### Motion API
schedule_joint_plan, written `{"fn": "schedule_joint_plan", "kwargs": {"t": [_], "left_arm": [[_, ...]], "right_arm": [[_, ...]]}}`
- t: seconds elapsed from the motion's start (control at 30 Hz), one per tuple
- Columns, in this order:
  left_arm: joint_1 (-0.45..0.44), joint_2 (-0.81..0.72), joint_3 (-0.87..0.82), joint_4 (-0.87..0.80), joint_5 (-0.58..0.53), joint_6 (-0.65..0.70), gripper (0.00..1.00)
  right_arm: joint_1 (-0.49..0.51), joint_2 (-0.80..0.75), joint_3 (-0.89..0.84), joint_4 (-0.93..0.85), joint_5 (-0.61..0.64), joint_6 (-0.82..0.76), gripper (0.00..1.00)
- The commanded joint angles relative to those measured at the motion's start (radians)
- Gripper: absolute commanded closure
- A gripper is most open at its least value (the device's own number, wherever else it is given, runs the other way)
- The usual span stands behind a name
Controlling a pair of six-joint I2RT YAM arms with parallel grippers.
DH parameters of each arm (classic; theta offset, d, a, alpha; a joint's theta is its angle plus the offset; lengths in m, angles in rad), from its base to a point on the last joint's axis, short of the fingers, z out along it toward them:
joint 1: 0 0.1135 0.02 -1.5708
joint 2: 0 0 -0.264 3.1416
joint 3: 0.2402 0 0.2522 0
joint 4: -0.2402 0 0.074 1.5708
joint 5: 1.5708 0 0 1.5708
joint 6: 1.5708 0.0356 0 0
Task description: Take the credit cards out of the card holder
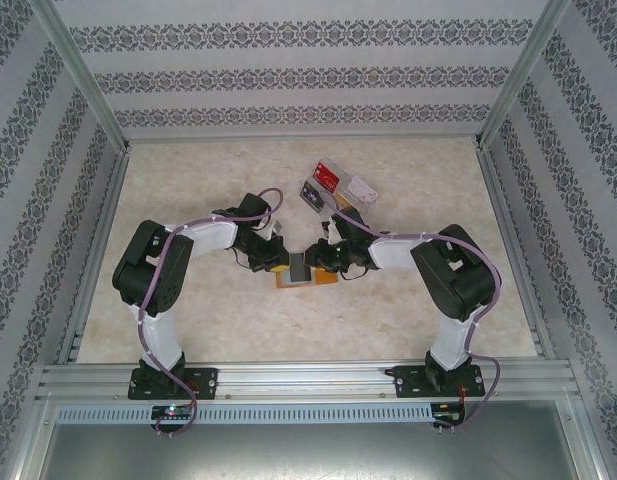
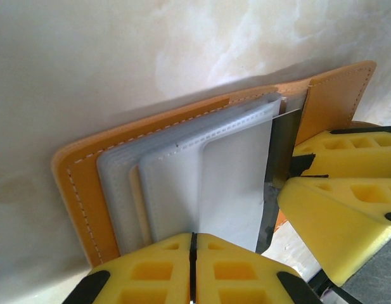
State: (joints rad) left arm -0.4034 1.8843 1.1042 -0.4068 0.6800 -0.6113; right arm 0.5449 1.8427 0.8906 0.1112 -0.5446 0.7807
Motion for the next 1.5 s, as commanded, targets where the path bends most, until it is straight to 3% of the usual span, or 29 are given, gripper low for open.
{"fn": "schedule_joint_plan", "kwargs": {"t": [0.0, 0.37, 0.7, 0.8, 0.9, 1.23, 1.33, 1.47], "left_arm": [[0.003, 0.059, -0.018, -0.055, -0.095, 0.026, 0.9], [0.006, 0.074, -0.017, -0.055, -0.103, 0.03, 0.9], [0.006, 0.057, -0.017, -0.065, -0.123, 0.031, 0.85], [0.006, 0.049, -0.009, -0.057, -0.099, 0.03, 0.79], [0.006, 0.021, 0.005, -0.043, -0.082, 0.025, 0.65], [0.044, -0.218, 0.033, 0.102, -0.067, -0.023, 0.26], [0.079, -0.259, 0.018, 0.185, 0.028, -0.061, 0.18], [0.103, -0.255, 0.032, 0.292, 0.218, -0.109, 0.15]], "right_arm": [[-0.005, 0.037, -0.002, 0.033, -0.02, 0.012, 0.73], [0.001, 0.041, 0.005, 0.036, -0.034, -0.001, 0.79], [-0.018, -0.079, -0.055, 0.014, 0.072, -0.033, 0.95], [-0.033, -0.144, -0.088, 0.006, 0.101, -0.047, 0.97], [-0.046, -0.209, -0.118, 0.01, 0.105, -0.064, 0.99], [-0.105, -0.354, -0.133, 0.082, -0.082, -0.039, 0.99], [-0.131, -0.392, -0.127, 0.132, -0.133, 0.007, 0.99], [-0.15, -0.403, -0.096, 0.201, -0.192, 0.089, 0.99]]}}
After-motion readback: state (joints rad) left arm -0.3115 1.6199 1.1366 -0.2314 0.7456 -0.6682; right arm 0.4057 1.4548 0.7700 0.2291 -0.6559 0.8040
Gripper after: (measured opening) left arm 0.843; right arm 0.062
